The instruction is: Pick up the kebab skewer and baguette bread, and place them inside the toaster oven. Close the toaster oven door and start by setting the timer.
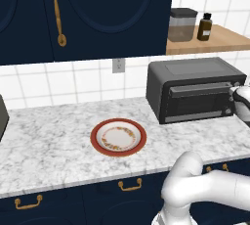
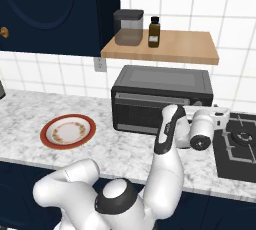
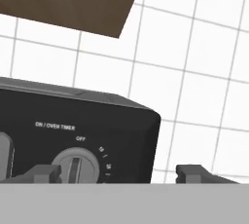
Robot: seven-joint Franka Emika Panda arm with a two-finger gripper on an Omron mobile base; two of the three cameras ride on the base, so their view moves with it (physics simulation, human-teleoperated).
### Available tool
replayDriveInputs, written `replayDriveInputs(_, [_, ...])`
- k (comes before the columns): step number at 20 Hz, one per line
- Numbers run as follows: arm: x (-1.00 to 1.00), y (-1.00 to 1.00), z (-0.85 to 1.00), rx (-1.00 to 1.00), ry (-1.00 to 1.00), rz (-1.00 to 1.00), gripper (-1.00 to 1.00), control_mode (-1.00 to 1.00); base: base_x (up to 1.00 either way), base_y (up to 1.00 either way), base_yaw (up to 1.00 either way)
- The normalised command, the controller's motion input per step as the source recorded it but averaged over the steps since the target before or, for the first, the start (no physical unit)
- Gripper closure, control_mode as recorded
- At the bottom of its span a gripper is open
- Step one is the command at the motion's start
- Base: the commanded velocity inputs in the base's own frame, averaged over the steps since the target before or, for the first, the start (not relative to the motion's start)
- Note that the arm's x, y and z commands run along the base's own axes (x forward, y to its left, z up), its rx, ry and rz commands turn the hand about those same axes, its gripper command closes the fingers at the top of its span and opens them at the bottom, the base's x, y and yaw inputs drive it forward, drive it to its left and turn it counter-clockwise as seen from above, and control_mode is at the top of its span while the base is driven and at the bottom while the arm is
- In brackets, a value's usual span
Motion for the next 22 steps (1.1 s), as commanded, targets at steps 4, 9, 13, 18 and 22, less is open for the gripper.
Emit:
replayDriveInputs(4, [0.00,-0.20,0.00,0.00,-0.04,-0.04,1.00,-1.00,0.00,0.00,0.00])
replayDriveInputs(9, [-0.01,-0.01,0.00,0.00,-0.10,0.00,1.00,-1.00,0.00,0.00,0.00])
replayDriveInputs(13, [-0.01,0.01,0.00,0.00,-0.12,-0.01,1.00,-1.00,0.00,0.00,0.00])
replayDriveInputs(18, [0.06,0.04,0.03,0.00,-0.11,-0.02,1.00,-1.00,0.00,0.00,0.00])
replayDriveInputs(22, [0.00,0.00,0.04,0.00,-0.10,0.00,1.00,-1.00,0.00,0.00,0.00])
